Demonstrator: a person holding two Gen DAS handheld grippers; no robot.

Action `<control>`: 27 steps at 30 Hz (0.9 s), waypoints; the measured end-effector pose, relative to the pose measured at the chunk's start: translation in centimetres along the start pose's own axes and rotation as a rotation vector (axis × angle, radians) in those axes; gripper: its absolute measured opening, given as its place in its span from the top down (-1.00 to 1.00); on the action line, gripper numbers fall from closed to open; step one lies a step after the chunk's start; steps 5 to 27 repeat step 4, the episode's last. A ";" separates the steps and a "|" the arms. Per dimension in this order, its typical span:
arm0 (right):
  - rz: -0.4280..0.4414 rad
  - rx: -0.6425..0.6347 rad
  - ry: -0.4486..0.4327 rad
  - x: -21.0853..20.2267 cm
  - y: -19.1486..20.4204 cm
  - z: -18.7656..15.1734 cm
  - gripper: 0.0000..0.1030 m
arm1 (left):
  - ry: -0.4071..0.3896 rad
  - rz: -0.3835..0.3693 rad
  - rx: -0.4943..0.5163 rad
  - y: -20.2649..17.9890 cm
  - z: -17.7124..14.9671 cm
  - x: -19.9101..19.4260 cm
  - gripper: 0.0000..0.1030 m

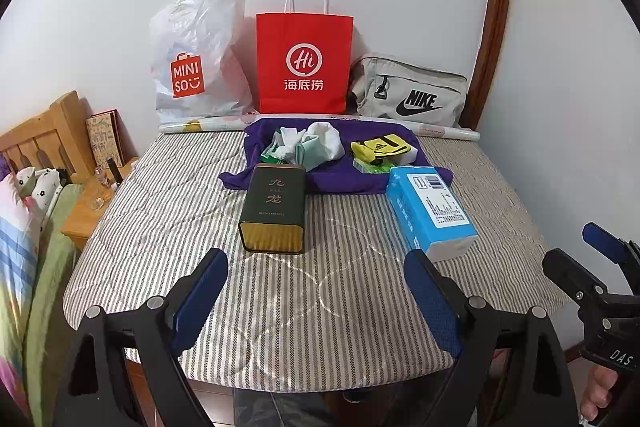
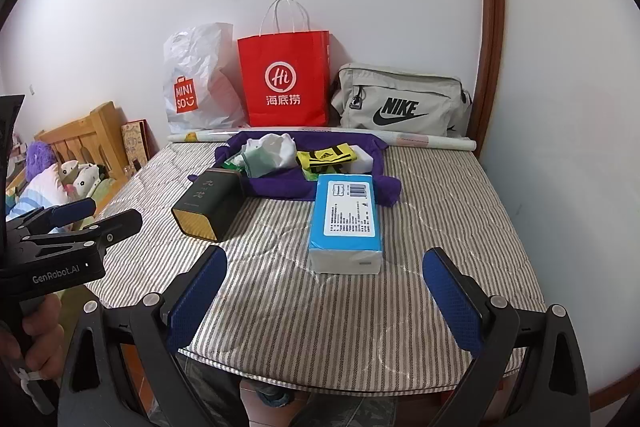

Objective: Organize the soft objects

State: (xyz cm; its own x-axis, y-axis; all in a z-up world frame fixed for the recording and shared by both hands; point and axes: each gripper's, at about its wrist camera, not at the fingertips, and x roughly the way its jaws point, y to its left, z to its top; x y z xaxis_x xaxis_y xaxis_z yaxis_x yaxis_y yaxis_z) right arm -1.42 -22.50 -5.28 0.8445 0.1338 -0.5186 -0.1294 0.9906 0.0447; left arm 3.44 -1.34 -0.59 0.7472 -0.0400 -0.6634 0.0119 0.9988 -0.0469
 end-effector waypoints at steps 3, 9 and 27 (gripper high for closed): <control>0.000 -0.001 -0.001 0.0 0.0 0.0 -0.89 | -0.002 0.001 -0.002 0.0 0.0 0.1 -0.73; 0.000 0.000 0.001 0.1 -0.1 0.0 -0.89 | -0.001 0.002 0.001 0.0 0.0 0.1 -0.73; 0.000 0.000 0.001 0.1 -0.1 0.0 -0.89 | -0.001 0.002 0.001 0.0 0.0 0.1 -0.73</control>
